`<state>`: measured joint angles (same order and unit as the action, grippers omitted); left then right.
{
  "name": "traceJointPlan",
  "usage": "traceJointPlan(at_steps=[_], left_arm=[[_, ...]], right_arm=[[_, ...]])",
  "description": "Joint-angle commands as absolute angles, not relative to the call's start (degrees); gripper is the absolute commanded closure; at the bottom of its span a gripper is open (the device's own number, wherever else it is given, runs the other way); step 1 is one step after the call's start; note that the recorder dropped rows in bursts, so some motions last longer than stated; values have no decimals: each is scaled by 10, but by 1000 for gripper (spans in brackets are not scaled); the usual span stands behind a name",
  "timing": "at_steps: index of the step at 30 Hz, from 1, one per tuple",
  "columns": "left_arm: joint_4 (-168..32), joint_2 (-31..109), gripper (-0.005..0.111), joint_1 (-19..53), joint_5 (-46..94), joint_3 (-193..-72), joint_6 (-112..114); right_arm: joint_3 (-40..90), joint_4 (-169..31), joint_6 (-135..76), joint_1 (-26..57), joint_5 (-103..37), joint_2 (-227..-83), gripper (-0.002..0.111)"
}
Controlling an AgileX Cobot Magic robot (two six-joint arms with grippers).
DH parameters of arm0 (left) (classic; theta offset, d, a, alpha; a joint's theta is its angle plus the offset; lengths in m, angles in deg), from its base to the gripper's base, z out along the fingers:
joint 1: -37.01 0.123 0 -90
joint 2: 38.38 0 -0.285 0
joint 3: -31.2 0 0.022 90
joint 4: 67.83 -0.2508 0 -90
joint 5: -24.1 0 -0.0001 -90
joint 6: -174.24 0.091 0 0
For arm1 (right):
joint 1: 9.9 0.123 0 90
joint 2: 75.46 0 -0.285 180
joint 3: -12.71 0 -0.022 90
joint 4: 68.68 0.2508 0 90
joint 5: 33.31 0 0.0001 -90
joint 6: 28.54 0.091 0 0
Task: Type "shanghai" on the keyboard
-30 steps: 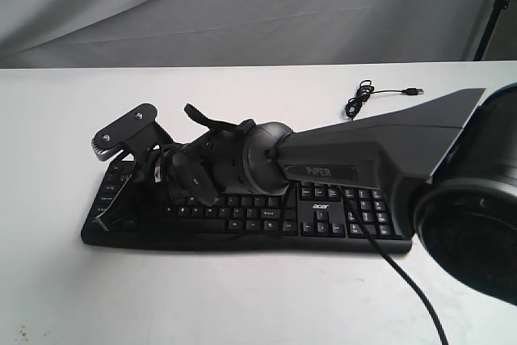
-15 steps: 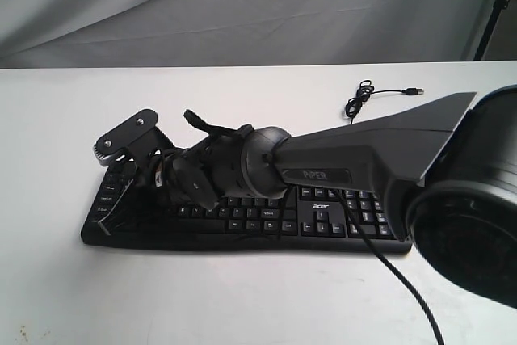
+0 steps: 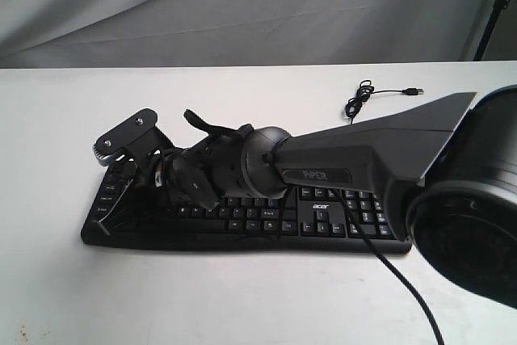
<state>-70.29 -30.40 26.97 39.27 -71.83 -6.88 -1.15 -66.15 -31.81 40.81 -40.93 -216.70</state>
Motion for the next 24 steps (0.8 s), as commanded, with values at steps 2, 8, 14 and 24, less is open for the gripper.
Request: traceJointPlan(at_steps=[2, 8, 14, 24], left_arm=[[-706, -306, 107, 268, 389, -716, -70], [-706, -306, 107, 268, 389, -716, -70], [-706, -306, 107, 268, 389, -716, -70], [-706, -306, 107, 268, 389, -716, -70]], right_arm=[[-15, -680, -322, 408, -413, -2168, 108], [-15, -687, -322, 408, -415, -2168, 108], [-12, -692, -324, 410, -419, -2168, 108], [-12, -707, -328, 410, -405, -2146, 108]])
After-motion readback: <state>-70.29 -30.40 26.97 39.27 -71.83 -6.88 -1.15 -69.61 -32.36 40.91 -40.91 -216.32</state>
